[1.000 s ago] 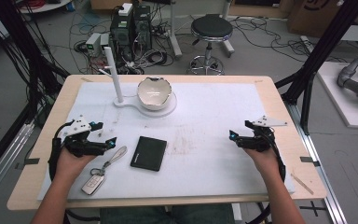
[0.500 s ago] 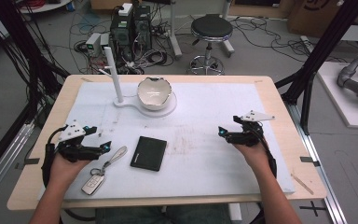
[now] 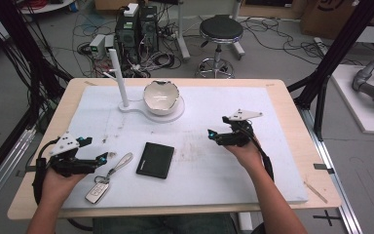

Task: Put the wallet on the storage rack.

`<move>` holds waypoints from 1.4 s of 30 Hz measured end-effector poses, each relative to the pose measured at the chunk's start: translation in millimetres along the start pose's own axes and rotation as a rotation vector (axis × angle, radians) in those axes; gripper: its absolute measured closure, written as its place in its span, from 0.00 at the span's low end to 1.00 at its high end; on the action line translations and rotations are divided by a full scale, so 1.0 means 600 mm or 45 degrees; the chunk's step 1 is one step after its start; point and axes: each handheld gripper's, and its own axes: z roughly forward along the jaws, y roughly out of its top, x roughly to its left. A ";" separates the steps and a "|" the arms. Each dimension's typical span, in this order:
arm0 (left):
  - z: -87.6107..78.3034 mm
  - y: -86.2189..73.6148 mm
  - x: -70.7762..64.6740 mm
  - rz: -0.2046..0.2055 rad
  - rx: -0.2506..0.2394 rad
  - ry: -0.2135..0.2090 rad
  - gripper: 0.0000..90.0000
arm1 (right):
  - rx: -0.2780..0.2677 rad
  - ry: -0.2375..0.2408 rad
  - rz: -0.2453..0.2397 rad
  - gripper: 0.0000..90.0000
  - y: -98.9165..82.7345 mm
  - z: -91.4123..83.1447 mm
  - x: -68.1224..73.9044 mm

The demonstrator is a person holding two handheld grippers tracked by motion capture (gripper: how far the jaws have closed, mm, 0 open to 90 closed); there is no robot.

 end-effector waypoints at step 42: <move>-0.064 -0.037 -0.003 -0.039 0.014 0.099 0.19 | 0.266 0.472 -0.234 0.30 0.047 0.208 0.163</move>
